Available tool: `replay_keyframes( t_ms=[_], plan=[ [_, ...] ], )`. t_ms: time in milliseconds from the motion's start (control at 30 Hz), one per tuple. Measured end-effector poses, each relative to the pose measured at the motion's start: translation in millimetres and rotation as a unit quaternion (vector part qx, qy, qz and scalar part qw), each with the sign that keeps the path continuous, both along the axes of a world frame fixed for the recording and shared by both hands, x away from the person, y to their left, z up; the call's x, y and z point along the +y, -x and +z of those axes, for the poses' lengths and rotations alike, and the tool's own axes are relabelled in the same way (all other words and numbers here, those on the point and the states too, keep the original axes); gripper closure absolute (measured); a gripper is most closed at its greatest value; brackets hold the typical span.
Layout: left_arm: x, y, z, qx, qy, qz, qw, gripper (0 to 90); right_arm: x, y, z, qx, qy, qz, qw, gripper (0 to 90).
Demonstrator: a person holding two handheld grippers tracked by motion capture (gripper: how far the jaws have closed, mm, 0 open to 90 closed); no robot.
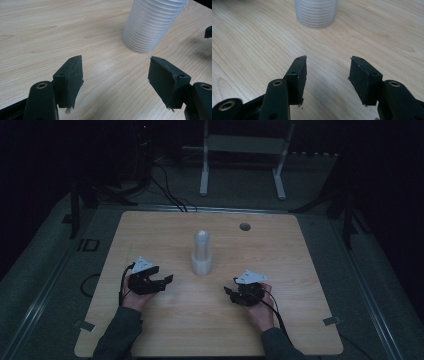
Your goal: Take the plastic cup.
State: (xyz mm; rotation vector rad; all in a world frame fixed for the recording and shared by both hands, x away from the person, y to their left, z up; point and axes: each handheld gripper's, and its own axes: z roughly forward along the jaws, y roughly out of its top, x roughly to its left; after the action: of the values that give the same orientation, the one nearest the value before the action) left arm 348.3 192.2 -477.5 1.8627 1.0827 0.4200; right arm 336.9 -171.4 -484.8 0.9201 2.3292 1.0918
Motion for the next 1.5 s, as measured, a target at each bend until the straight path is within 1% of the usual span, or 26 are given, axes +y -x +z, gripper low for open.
replay_keyframes(
  t_ms=[100, 167, 233, 367, 467, 500, 533, 567, 600, 667, 700, 900, 933, 967, 1067, 1167, 1367, 1500],
  plan=[
    [-0.7, 0.3, 1.0, -0.001, 0.001, -0.003, 1.0000, 28.1, 2.3, 1.5, -1.1, -0.001, 0.007, 0.000, 1.0000, 43.4],
    [-1.1, 1.0, 1.9, -0.002, 0.000, -0.009, 1.0000, 27.4, 5.2, 2.6, -2.6, -0.005, 0.019, 0.003, 0.9998, 43.7],
    [-1.6, 1.0, 2.8, -0.003, 0.000, -0.013, 0.9999, 27.2, 7.8, 3.9, -4.3, -0.005, 0.027, 0.010, 0.9996, 44.4],
    [-1.8, 1.9, 4.6, -0.003, 0.004, -0.014, 0.9999, 27.2, 10.5, 4.5, -5.0, -0.001, 0.032, 0.016, 0.9994, 43.1],
    [-2.5, 2.8, 6.6, -0.004, 0.009, -0.017, 0.9998, 27.3, 11.3, 4.2, 0.3, -0.003, 0.032, 0.015, 0.9994, 42.5],
    [-2.5, 2.8, 6.6, -0.004, 0.009, -0.017, 0.9998, 27.4, 11.3, 4.2, 0.3, -0.003, 0.032, 0.015, 0.9994, 42.5],
    [-4.4, 3.8, 9.6, -0.006, 0.006, -0.021, 0.9997, 27.4, 11.4, 4.3, 2.1, -0.005, 0.032, 0.016, 0.9993, 42.5],
    [-5.0, 4.3, 11.0, -0.008, 0.007, -0.022, 0.9997, 27.6, 10.5, 2.7, 8.8, -0.004, 0.018, 0.018, 0.9997, 42.4],
    [-5.1, 4.6, 12.2, -0.008, 0.009, -0.024, 0.9996, 27.9, 10.2, 1.4, 11.0, 0.001, 0.005, 0.020, 0.9998, 42.7],
    [-5.3, 5.6, 15.6, -0.010, 0.016, -0.026, 0.9995, 28.6, 10.2, -1.2, 14.3, 0.011, -0.015, 0.027, 0.9995, 46.0],
    [-5.3, 5.8, 16.6, -0.011, 0.018, -0.026, 0.9994, 29.5, 11.6, -2.3, 16.3, 0.012, -0.022, 0.028, 0.9993, 46.8],
    [-3.3, 6.3, 24.1, -0.017, 0.029, -0.024, 0.9991, 30.8, 25.2, -7.3, 22.6, 0.005, -0.028, 0.036, 0.9990, 47.0],
    [-3.3, 6.3, 24.1, -0.017, 0.029, -0.024, 0.9991, 30.8, 25.2, -7.3, 22.6, 0.005, -0.028, 0.036, 0.9990, 47.0],
    [-3.3, 6.7, 26.3, -0.019, 0.027, -0.027, 0.9991, 30.8, 26.8, -8.6, 23.0, 0.004, -0.029, 0.037, 0.9989, 47.0],
    [-5.5, 6.6, 29.4, -0.020, 0.021, -0.032, 0.9991, 30.8, 33.2, -15.2, 25.7, 0.007, -0.046, 0.040, 0.9981, 46.9],
    [-7.7, 5.6, 33.2, -0.025, 0.013, -0.037, 0.9989, 30.8, 37.2, -18.8, 28.1, 0.001, -0.049, 0.039, 0.9980, 47.0],
    [-11.8, 2.3, 46.3, -0.039, 0.005, -0.043, 0.9983, 30.6, 45.4, -26.0, 31.5, -0.011, -0.041, 0.039, 0.9984, 47.5],
    [-13.7, -0.5, 55.6, -0.047, 0.002, -0.048, 0.9978, 30.6, 50.0, -32.1, 31.5, -0.015, -0.031, 0.034, 0.9988, 44.6]
  ],
)
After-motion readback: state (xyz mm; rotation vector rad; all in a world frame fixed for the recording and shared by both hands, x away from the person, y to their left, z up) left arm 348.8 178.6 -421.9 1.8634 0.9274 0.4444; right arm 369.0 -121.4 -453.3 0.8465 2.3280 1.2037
